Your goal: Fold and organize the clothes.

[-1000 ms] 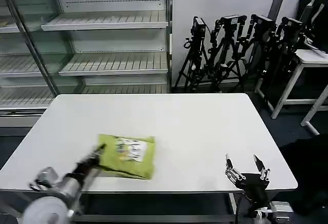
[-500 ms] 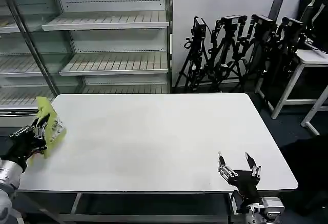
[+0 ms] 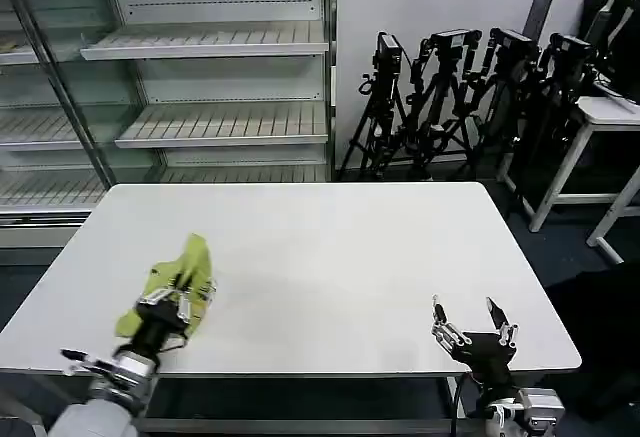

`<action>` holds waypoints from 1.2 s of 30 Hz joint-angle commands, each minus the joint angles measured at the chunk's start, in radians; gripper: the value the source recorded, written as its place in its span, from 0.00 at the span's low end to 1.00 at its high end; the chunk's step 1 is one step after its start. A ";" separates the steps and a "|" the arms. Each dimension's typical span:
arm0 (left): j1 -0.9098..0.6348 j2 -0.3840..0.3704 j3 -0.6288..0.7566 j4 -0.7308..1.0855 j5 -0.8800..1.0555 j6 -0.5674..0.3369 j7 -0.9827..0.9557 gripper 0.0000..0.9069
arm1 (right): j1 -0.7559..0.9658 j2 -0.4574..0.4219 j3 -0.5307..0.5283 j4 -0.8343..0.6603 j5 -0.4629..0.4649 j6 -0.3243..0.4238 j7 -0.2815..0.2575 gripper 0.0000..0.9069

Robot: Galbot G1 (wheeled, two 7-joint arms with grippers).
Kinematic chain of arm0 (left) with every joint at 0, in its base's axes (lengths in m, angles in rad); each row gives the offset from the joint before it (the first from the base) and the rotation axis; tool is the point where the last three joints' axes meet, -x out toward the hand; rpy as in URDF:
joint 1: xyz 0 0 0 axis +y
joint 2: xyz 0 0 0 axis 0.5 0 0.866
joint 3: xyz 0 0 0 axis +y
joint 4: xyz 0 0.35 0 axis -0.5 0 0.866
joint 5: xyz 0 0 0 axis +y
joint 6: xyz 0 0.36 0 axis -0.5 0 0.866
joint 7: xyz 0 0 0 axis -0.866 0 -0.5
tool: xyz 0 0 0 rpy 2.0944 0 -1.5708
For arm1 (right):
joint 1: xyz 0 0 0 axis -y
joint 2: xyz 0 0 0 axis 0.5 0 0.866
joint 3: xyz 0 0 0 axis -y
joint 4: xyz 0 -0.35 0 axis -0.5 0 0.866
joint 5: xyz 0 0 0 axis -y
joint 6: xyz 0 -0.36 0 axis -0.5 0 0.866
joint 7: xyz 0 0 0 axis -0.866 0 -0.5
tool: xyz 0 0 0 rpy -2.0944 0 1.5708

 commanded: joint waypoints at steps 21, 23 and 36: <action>-0.419 -0.287 0.625 0.258 -0.228 0.162 -0.144 0.03 | -0.081 0.054 0.033 0.041 -0.051 0.000 -0.001 1.00; -0.444 -0.307 0.639 0.275 -0.267 0.143 -0.141 0.06 | -0.087 0.053 0.037 0.045 -0.052 0.000 -0.001 1.00; -0.400 -0.306 0.568 0.219 -0.368 -0.251 -0.175 1.00 | -0.072 0.044 0.038 0.028 -0.115 0.066 -0.028 1.00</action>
